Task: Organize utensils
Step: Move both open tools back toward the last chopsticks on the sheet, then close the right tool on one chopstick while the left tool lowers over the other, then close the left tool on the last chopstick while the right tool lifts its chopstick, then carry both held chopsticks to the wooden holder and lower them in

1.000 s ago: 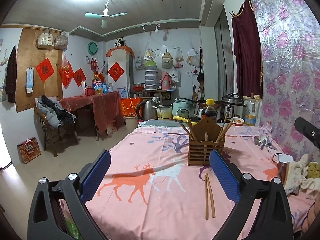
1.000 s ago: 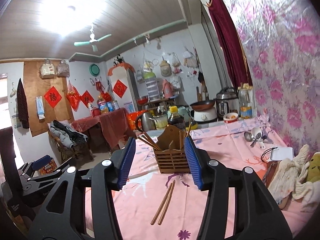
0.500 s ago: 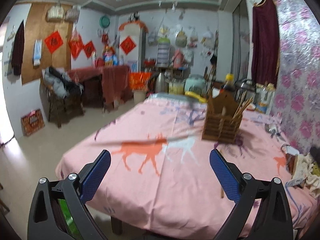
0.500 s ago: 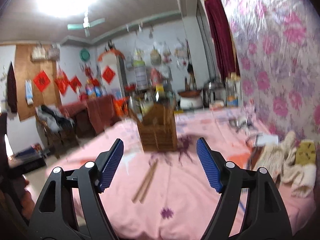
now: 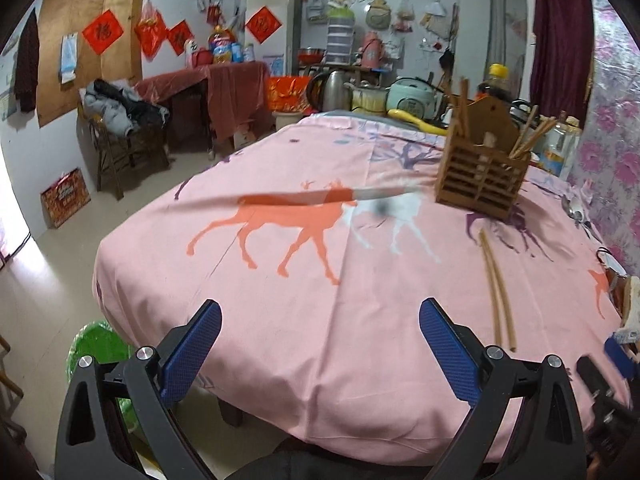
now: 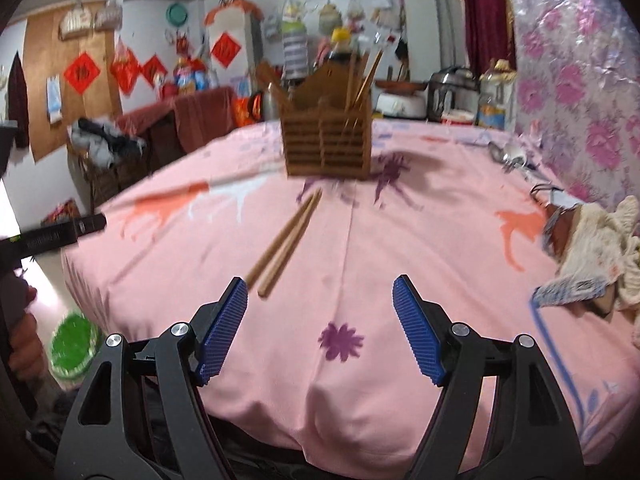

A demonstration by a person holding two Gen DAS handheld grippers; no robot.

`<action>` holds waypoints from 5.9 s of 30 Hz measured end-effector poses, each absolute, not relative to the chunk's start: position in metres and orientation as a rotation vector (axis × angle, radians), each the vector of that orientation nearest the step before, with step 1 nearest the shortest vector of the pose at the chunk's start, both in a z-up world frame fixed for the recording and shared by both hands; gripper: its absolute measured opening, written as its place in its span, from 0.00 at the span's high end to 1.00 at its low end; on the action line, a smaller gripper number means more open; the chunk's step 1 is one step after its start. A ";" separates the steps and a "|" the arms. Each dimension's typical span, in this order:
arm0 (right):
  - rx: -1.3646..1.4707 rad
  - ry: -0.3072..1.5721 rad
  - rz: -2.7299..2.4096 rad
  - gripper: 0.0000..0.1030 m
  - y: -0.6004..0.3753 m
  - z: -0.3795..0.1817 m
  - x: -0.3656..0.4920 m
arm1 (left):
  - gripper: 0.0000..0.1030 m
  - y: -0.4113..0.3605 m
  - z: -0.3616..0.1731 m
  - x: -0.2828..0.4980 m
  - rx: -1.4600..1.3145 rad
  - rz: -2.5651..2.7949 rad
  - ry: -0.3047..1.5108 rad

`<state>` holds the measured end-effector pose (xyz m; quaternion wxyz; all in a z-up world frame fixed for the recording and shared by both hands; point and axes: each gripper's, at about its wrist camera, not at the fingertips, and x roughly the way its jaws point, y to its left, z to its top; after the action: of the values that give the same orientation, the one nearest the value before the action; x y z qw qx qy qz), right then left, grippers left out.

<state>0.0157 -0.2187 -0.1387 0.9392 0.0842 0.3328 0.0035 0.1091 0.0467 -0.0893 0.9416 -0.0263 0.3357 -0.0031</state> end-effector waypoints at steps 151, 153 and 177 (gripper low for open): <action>0.252 0.381 -0.002 0.94 -0.266 -0.044 0.027 | 0.94 -0.027 -0.072 0.166 0.047 -0.413 0.922; 0.255 0.381 -0.001 0.94 -0.267 -0.042 0.035 | 0.94 -0.031 -0.069 0.177 0.046 -0.425 0.944; 0.306 0.398 -0.002 0.94 -0.291 -0.029 0.111 | 0.94 -0.079 -0.045 0.284 0.098 -0.436 1.041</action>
<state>0.1110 -0.2915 -0.0293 0.9687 0.1513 0.1969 -0.0010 0.2837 -0.0793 -0.0453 0.8439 0.0464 0.4931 -0.2063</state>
